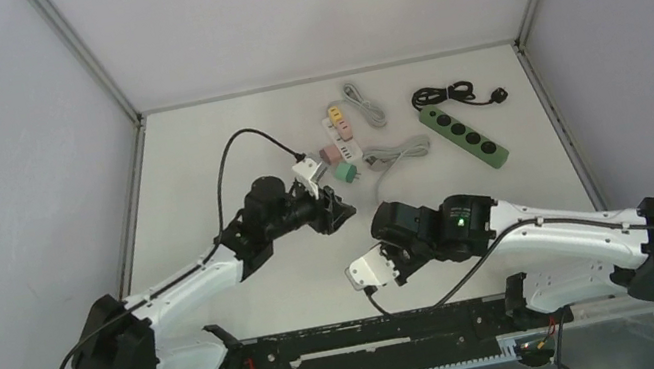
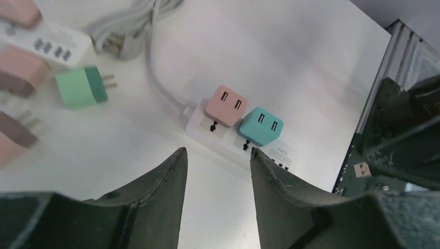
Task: Insert the plug
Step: Adjust the plug, then insert the plug into the socket.
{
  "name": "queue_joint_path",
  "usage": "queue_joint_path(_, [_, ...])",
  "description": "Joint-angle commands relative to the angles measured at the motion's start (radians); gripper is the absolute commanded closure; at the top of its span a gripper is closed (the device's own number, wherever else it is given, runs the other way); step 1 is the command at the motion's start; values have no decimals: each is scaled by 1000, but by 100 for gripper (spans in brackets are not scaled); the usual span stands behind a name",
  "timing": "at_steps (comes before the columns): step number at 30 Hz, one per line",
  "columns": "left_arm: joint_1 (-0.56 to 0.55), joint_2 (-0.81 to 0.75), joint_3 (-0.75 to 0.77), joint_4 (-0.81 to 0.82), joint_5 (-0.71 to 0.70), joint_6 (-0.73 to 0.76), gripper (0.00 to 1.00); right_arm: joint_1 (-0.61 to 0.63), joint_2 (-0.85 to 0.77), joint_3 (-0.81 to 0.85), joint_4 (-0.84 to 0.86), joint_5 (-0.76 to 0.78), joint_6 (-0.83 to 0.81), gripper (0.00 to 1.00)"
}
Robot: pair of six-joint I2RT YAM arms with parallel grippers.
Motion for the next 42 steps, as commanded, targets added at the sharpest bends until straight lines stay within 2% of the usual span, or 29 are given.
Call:
queue_joint_path(1, [6, 87, 36, 17, -77, -239, 48, -5, 36, 53, -24, 16, 57, 100])
queue_joint_path(9, [4, 255, 73, 49, -54, -415, 50, -40, 120, 68, -50, -9, 97, 100])
queue_joint_path(21, [-2, 476, 156, 118, 44, -553, 57, -70, 228, 68, -10, -13, 108, 100])
queue_joint_path(32, [-2, 572, 182, 151, 72, -592, 62, -84, 299, 68, 18, -27, 152, 100])
queue_joint_path(42, [-3, 595, 179, 151, 79, -598, 65, -70, 394, 99, -2, -4, 171, 100])
